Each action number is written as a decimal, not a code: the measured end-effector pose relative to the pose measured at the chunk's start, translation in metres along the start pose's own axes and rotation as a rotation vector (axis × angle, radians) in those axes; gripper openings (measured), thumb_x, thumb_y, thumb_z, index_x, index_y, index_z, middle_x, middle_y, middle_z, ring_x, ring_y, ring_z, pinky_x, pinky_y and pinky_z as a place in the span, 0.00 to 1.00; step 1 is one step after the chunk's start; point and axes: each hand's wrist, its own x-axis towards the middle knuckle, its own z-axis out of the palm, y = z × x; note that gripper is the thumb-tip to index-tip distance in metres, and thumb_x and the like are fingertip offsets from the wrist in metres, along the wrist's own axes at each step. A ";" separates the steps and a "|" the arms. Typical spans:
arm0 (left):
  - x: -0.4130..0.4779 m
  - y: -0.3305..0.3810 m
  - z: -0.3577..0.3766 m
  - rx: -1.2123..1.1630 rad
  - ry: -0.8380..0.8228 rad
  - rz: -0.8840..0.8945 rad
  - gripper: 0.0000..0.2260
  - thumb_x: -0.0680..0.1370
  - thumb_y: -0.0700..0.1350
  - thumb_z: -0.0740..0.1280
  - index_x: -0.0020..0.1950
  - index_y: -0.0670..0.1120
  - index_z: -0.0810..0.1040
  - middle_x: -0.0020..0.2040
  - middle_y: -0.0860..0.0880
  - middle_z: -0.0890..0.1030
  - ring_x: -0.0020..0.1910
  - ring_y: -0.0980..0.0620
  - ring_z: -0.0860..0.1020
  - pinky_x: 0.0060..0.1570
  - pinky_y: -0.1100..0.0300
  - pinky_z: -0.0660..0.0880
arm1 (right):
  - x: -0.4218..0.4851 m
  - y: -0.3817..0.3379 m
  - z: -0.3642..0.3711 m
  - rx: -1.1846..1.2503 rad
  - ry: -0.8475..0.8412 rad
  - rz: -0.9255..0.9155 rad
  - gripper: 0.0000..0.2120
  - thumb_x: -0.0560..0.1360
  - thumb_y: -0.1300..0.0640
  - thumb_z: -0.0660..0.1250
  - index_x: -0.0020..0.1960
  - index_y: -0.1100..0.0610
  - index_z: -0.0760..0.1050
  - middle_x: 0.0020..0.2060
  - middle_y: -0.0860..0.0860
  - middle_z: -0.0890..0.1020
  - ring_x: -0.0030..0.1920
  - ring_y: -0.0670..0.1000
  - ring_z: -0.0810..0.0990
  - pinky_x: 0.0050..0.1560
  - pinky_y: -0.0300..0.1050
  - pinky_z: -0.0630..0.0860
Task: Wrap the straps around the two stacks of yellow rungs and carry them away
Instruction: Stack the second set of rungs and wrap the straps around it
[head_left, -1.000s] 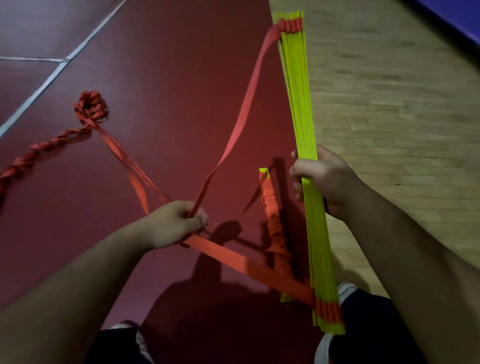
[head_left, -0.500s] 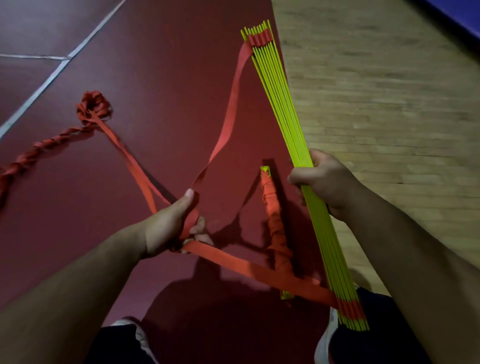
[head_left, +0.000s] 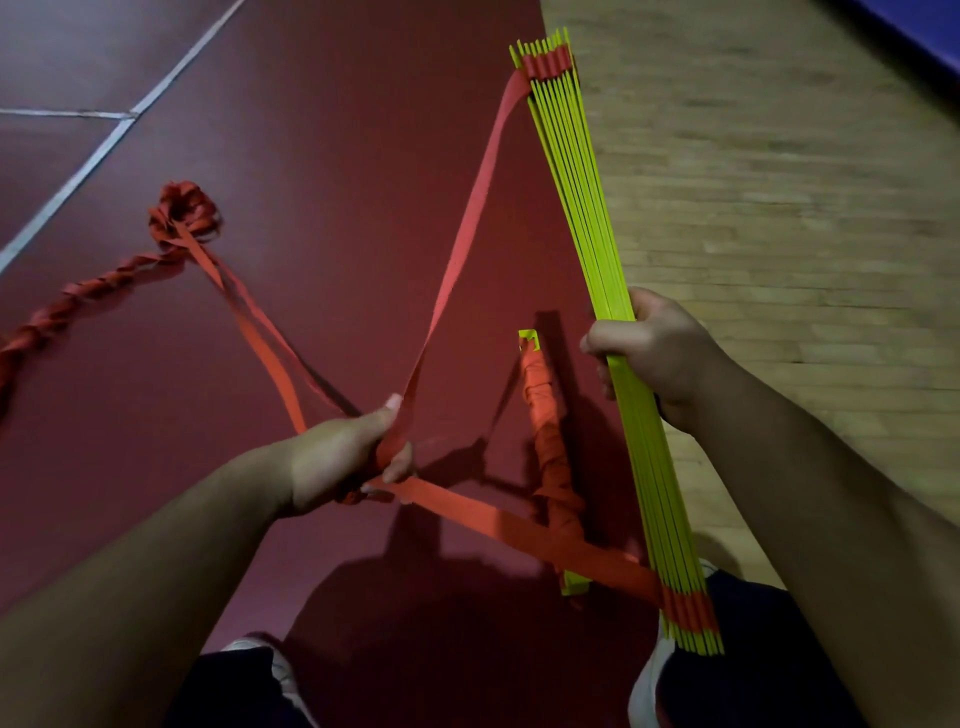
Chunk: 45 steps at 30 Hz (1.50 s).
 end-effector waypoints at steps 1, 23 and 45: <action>-0.001 0.000 0.000 0.078 0.015 0.006 0.32 0.74 0.73 0.48 0.34 0.46 0.72 0.32 0.45 0.71 0.32 0.48 0.65 0.34 0.55 0.63 | 0.000 0.000 0.000 -0.007 0.002 -0.004 0.08 0.71 0.69 0.68 0.43 0.58 0.74 0.31 0.55 0.74 0.25 0.51 0.72 0.25 0.44 0.71; 0.003 0.002 0.002 0.418 0.199 0.111 0.15 0.71 0.51 0.59 0.43 0.41 0.78 0.41 0.40 0.81 0.42 0.40 0.78 0.49 0.46 0.77 | -0.017 -0.016 0.020 0.084 -0.089 0.055 0.28 0.80 0.36 0.56 0.55 0.60 0.79 0.31 0.55 0.76 0.26 0.52 0.74 0.27 0.43 0.72; -0.009 0.005 -0.021 0.531 -0.093 -0.005 0.08 0.76 0.42 0.68 0.40 0.53 0.84 0.37 0.51 0.83 0.39 0.58 0.79 0.45 0.62 0.74 | -0.020 -0.011 0.015 -0.004 -0.172 0.013 0.20 0.78 0.40 0.64 0.50 0.58 0.79 0.30 0.56 0.74 0.26 0.52 0.73 0.28 0.43 0.69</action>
